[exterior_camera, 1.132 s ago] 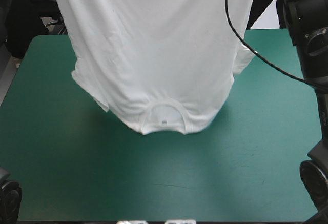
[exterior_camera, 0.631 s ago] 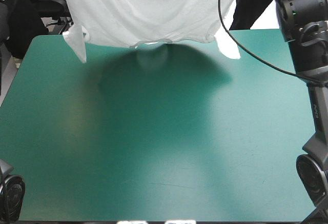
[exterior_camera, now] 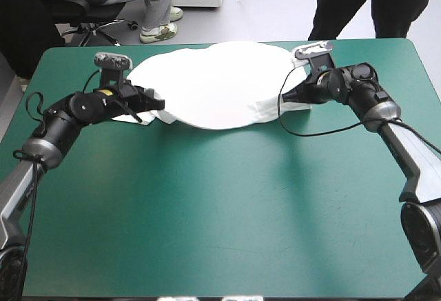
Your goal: Fold the cloth
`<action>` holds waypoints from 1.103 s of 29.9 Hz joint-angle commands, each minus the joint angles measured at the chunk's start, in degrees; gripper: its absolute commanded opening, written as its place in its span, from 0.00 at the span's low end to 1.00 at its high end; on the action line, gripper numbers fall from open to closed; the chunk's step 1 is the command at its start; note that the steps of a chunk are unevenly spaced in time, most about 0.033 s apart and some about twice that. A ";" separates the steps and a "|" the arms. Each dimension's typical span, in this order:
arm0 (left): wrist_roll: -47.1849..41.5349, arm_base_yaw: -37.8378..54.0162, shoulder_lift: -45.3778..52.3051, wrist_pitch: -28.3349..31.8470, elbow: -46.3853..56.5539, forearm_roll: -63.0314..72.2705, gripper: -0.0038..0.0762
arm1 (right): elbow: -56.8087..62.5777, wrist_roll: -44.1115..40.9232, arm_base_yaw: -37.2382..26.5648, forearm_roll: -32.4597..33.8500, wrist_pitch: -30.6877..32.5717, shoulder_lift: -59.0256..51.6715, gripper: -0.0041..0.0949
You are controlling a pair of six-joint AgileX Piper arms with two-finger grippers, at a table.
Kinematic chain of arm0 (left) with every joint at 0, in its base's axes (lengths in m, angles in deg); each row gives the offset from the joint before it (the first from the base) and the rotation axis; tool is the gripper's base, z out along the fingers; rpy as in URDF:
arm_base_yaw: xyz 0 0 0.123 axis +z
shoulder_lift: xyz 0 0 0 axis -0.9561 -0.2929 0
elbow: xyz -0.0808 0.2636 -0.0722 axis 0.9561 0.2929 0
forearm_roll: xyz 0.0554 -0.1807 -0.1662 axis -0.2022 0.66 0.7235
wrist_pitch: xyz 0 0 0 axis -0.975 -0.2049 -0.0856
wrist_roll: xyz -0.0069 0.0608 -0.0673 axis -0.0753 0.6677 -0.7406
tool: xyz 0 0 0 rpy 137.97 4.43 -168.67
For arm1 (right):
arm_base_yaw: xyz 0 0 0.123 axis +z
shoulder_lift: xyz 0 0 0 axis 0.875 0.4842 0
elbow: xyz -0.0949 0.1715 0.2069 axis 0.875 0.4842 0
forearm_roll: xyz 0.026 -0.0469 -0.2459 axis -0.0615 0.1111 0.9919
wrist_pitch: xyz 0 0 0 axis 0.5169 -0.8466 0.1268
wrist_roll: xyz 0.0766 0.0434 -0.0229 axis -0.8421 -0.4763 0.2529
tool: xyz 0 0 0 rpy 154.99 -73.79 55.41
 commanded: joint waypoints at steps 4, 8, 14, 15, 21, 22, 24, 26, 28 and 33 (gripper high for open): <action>-4.00 -0.09 11.86 -3.48 11.14 1.20 0.03 | 9.10 3.51 -0.40 -5.84 1.94 -9.93 0.02; -7.91 -0.21 16.37 -13.76 14.86 -1.10 0.03 | 17.73 3.51 -0.40 -7.38 4.35 -15.73 0.02; -18.14 -2.20 22.62 -28.51 16.90 -10.21 0.03 | 30.63 3.77 -0.40 -10.49 6.68 -26.24 0.02; -19.05 -2.13 23.87 -30.35 17.44 -11.29 0.03 | 32.33 3.87 -0.40 -10.95 7.79 -27.87 0.02; -24.66 -2.13 31.46 -38.81 21.71 -14.87 0.03 | 39.65 5.56 -0.40 -17.17 13.25 -34.89 0.02; -25.30 -2.13 33.02 -40.11 22.81 -15.32 0.03 | 40.60 5.56 -0.40 -18.31 14.23 -35.81 0.02; -26.84 -2.13 36.18 -43.29 24.84 -15.58 0.03 | 41.98 5.66 -0.40 -19.84 16.68 -37.20 0.02; -27.93 -2.13 39.38 -45.63 26.49 -15.58 0.03 | 43.21 6.45 -0.40 -20.68 19.20 -38.56 0.02; -29.32 -2.13 42.48 -47.83 27.56 -15.82 0.03 | 44.27 6.44 -0.40 -20.80 20.69 -39.81 0.02; -33.88 -2.13 47.59 -47.88 28.40 -16.02 0.03 | 45.98 6.44 -0.40 -21.16 24.20 -42.51 0.03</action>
